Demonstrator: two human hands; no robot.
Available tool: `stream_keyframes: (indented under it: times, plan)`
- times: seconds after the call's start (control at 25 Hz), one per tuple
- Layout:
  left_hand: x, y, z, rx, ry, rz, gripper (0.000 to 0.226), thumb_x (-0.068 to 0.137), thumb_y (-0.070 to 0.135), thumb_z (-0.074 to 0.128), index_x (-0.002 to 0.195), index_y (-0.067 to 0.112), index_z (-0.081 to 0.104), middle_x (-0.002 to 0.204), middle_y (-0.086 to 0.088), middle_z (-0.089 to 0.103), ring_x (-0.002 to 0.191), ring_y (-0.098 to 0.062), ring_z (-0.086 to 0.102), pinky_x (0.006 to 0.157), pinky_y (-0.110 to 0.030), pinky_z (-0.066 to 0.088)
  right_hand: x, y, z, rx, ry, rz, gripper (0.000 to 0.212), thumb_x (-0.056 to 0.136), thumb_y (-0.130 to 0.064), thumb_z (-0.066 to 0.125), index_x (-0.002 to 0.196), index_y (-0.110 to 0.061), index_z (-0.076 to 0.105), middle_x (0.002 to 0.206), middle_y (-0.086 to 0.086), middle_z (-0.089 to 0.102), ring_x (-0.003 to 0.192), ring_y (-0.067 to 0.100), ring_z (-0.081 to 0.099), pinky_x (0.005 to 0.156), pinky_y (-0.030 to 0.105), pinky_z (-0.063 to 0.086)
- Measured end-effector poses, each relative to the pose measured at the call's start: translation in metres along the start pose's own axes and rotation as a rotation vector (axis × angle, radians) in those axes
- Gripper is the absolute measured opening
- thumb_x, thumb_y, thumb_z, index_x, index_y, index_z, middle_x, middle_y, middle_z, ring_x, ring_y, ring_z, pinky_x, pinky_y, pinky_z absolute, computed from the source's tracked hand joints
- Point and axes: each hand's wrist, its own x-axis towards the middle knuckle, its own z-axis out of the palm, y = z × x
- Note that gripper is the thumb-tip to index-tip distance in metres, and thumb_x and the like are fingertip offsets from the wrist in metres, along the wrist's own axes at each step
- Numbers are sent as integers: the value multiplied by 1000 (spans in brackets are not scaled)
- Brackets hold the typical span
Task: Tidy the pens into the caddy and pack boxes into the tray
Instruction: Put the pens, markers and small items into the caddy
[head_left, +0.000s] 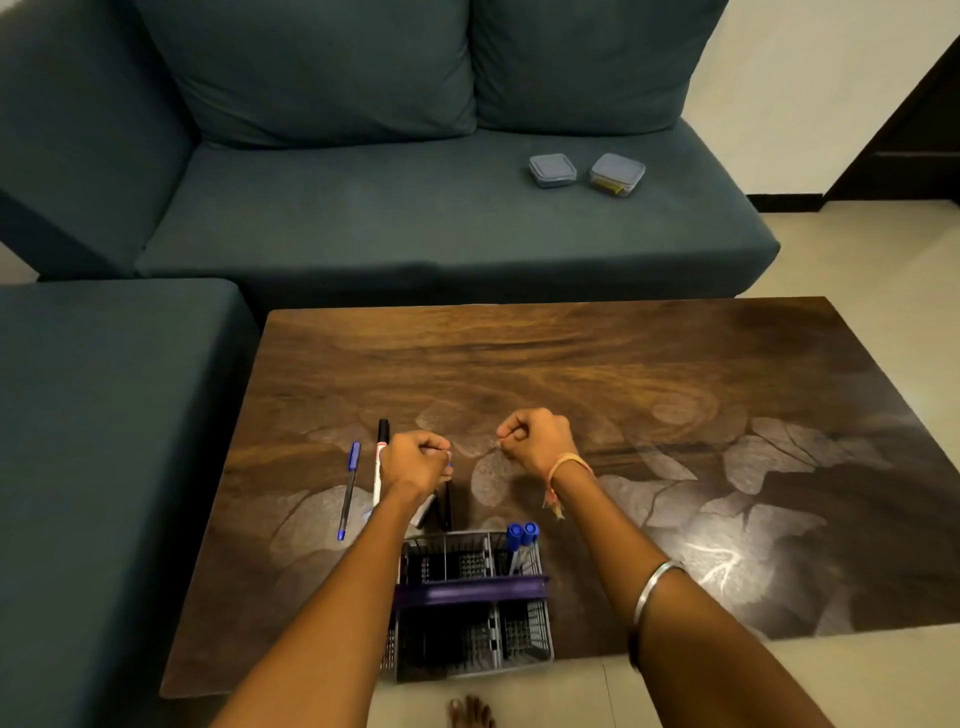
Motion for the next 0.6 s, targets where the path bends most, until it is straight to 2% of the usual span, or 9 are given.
stream_keyframes:
  times: [0.08,0.16,0.24,0.28,0.36,0.44,0.48,0.6]
  plan:
    - [24,-7,-3,15,75,-24,14,83,-7,55,82,-1,68,71,-10,64,45,-11,62,46,-13,53,25,-8,20,-2,-29,20,12,76,-8,63,73,-16,71,85,15,75,88,25,70,89,35,55]
    - [49,-25,-1,66,120,-72,21,80,-6,56,67,8,67,72,-11,65,55,-19,62,60,-24,58,48,-5,47,-16,-83,54,11,77,-7,62,76,-10,73,91,18,75,91,30,71,89,38,56]
    - [75,-49,7,99,128,-138,38,76,-6,57,48,19,61,66,-9,65,62,-28,65,74,-36,59,68,7,74,-36,-141,91,22,78,-5,62,59,-15,65,92,20,75,92,31,71,89,40,56]
    - [88,-63,12,121,126,-162,39,75,-5,58,44,19,58,64,-8,64,69,-30,67,77,-37,59,78,15,89,-52,-165,120,30,78,-4,61,52,-19,58,93,20,75,93,31,71,89,39,56]
    - [100,-75,19,188,109,-211,34,76,-2,63,48,17,57,65,-5,62,80,-27,65,80,-28,53,90,27,108,-76,-204,183,32,78,-6,63,50,-19,53,94,19,75,94,31,70,89,38,56]
    - [108,-81,24,230,105,-229,17,75,4,67,61,11,63,81,-11,69,90,-27,65,84,-29,52,99,34,122,-85,-250,233,18,74,-13,71,60,-13,61,94,19,74,92,32,70,87,40,57]
    - [113,-82,27,241,104,-246,16,74,8,71,62,12,62,90,-15,71,94,-29,65,86,-30,51,103,37,128,-95,-266,246,13,73,-18,75,70,-8,66,95,20,74,92,32,70,86,41,57]
    - [125,-87,35,255,86,-253,34,71,18,77,52,20,50,94,-18,72,93,-33,67,82,-34,53,111,42,141,-116,-278,275,37,69,-27,79,93,-2,70,101,20,72,95,32,69,87,41,57]
